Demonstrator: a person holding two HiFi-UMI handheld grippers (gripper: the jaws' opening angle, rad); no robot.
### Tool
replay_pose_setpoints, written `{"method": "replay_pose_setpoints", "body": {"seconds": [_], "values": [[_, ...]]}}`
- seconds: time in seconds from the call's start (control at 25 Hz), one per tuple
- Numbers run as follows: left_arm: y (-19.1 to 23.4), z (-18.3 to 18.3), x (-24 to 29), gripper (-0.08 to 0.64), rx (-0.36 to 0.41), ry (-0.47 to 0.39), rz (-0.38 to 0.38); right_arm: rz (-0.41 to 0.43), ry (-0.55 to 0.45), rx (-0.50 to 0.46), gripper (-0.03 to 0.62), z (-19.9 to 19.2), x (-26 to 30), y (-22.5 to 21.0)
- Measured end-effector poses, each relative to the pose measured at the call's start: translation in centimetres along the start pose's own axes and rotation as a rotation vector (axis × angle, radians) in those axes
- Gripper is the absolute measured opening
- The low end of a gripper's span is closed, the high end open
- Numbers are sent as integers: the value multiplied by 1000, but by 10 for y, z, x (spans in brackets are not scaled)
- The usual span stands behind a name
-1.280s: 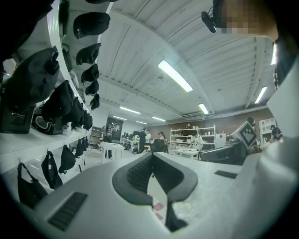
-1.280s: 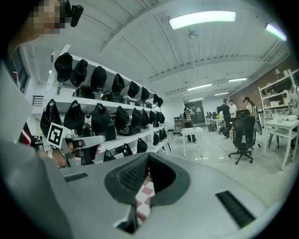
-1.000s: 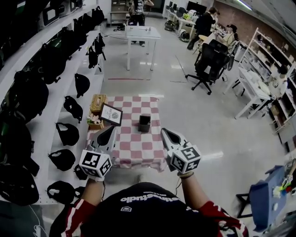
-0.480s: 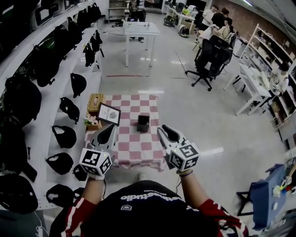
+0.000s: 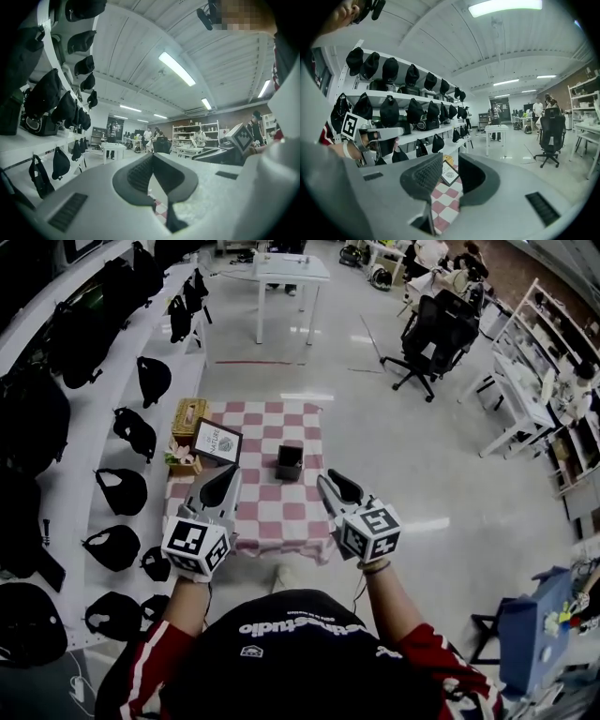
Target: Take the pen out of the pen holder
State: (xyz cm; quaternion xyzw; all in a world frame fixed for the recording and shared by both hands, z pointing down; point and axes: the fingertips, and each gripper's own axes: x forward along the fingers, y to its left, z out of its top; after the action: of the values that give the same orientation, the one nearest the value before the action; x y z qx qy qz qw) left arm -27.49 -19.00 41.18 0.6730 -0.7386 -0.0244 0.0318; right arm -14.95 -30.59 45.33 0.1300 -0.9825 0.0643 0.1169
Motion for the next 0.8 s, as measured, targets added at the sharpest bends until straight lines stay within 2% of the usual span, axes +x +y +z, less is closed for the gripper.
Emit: {"method": "replay_pose_setpoints", "body": {"seconds": [0.32, 0.8], "values": [[2, -12, 19, 5, 26, 32, 9, 4, 100, 3, 91, -42, 26, -34], [6, -33, 54, 5, 15, 73, 61, 63, 216, -1, 91, -92, 78, -73]]}}
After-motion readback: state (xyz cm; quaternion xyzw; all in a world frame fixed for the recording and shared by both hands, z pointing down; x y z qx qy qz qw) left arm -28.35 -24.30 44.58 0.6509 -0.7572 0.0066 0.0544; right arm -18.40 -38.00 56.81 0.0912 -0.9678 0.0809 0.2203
